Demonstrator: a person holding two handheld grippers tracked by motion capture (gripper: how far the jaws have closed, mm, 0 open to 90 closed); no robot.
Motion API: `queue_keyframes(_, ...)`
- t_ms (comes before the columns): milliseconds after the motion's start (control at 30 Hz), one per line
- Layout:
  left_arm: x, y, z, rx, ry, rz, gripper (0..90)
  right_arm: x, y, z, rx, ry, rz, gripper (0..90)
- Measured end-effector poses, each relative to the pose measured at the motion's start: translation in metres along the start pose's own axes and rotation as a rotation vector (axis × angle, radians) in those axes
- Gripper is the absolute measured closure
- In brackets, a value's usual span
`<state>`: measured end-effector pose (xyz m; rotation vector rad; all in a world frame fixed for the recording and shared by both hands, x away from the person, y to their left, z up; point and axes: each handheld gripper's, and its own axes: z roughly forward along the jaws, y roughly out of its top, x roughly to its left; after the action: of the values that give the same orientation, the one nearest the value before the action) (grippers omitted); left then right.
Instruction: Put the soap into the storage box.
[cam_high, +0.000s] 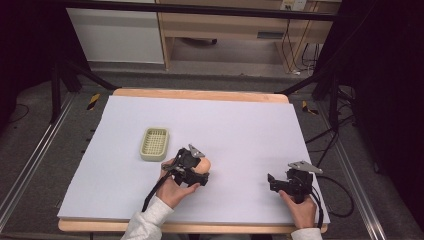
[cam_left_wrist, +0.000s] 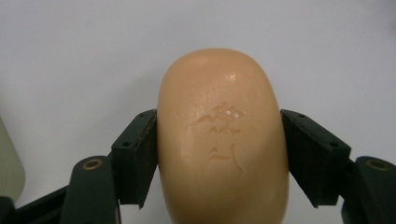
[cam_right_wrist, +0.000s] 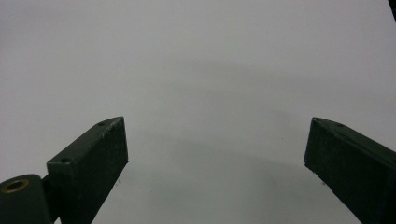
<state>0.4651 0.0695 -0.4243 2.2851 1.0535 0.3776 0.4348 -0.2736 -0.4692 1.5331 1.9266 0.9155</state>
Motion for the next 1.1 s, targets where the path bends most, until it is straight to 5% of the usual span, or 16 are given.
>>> queue_keyframes(1100,0.049,-0.02,-0.036,-0.048,0.056,-0.098,31.4,0.001,0.0,-0.001,0.002,0.004,-0.006,6.4)
